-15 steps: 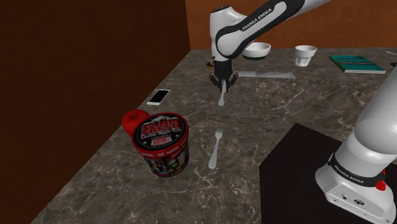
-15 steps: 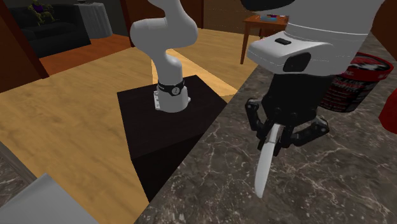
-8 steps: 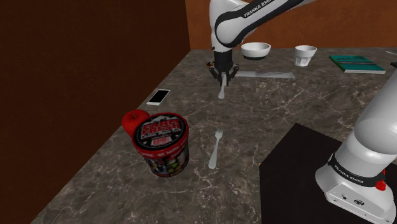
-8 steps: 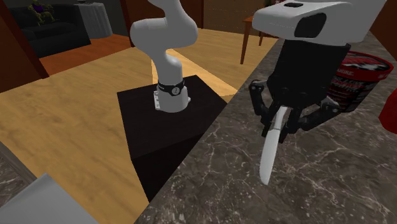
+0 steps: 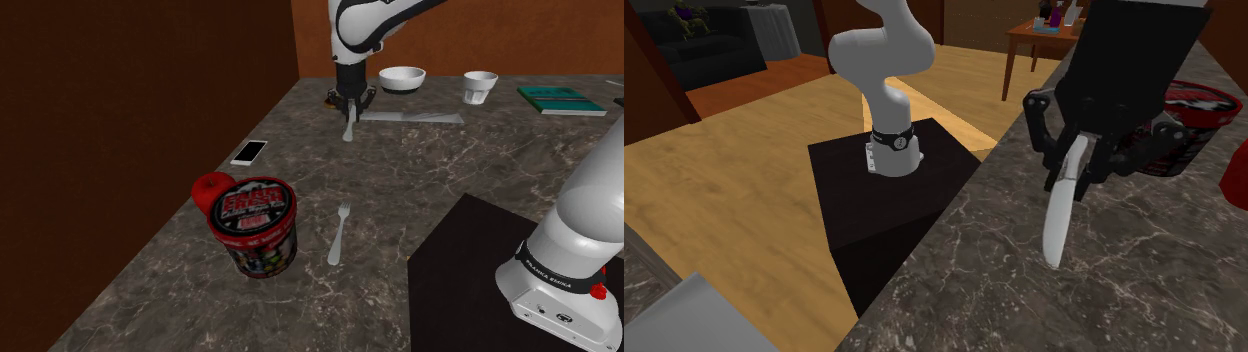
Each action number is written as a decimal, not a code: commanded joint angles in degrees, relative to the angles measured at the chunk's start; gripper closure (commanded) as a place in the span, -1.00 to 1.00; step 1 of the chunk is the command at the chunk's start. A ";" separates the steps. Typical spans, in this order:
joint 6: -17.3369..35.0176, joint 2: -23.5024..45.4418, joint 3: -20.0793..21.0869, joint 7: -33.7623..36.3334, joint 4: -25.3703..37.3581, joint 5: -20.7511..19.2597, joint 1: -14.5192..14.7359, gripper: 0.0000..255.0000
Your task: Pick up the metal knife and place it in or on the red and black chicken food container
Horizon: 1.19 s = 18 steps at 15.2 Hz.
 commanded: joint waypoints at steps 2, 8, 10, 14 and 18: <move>-2.35 -0.74 0.03 -0.23 1.61 0.28 0.05 1.00; -6.88 -1.35 -0.01 -0.75 5.57 0.55 0.05 1.00; -8.39 -1.46 -0.02 -0.90 6.99 0.61 0.04 1.00; -11.45 -1.51 -0.02 -1.16 10.01 0.68 0.04 1.00; -12.11 -2.08 2.16 2.76 9.77 1.01 1.91 1.00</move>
